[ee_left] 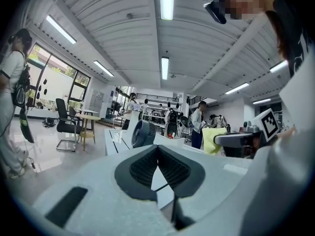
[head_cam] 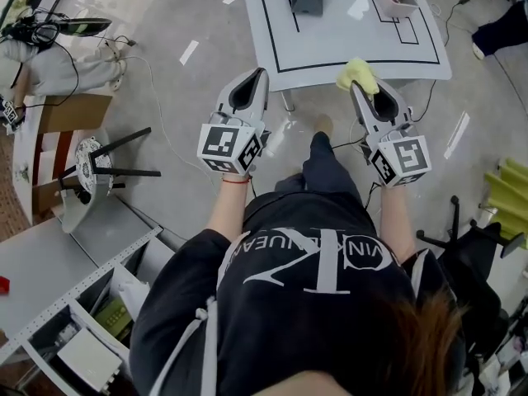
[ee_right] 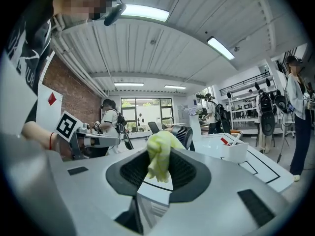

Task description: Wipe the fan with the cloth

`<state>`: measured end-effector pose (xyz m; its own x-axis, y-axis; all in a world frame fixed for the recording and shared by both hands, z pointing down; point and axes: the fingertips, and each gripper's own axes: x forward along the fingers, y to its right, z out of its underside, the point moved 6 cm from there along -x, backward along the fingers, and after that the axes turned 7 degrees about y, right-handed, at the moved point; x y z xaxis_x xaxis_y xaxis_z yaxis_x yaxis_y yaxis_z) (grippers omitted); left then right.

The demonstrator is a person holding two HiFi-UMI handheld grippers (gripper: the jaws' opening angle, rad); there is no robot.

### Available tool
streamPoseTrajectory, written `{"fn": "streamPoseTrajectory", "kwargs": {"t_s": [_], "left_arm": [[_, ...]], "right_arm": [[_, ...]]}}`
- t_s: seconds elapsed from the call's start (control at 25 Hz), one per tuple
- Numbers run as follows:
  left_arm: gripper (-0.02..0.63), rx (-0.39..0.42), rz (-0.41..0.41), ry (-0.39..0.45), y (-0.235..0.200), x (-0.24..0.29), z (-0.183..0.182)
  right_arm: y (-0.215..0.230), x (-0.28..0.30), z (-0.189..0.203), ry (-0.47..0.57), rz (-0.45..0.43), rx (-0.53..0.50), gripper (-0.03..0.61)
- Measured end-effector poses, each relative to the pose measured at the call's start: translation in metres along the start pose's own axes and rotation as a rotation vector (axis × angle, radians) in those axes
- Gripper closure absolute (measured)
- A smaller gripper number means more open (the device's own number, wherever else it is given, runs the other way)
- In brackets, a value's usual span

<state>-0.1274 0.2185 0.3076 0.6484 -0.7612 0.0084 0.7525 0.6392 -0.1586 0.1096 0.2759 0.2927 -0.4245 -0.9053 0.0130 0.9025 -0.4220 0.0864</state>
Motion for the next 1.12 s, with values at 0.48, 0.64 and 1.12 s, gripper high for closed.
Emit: {"fn": "streamPoseTrajectory", "kwargs": {"t_s": [0.48,0.64,1.12], "left_arm": [[0.607,-0.014,0.010,-0.028,-0.023,0.103,0.003],[0.606,-0.028,-0.005,-0.055,-0.030,0.123,0.011],[0.520,-0.028,-0.049,-0.121,-0.037,0.174,0.027]], "right_arm": [[0.059,0.080,0.006,-0.071,-0.090,-0.015,0.471],[0.072,0.100,0.011,-0.082,-0.119,-0.001,0.471],[0.110,0.133,0.028,-0.125,-0.139,0.036,0.471]]}}
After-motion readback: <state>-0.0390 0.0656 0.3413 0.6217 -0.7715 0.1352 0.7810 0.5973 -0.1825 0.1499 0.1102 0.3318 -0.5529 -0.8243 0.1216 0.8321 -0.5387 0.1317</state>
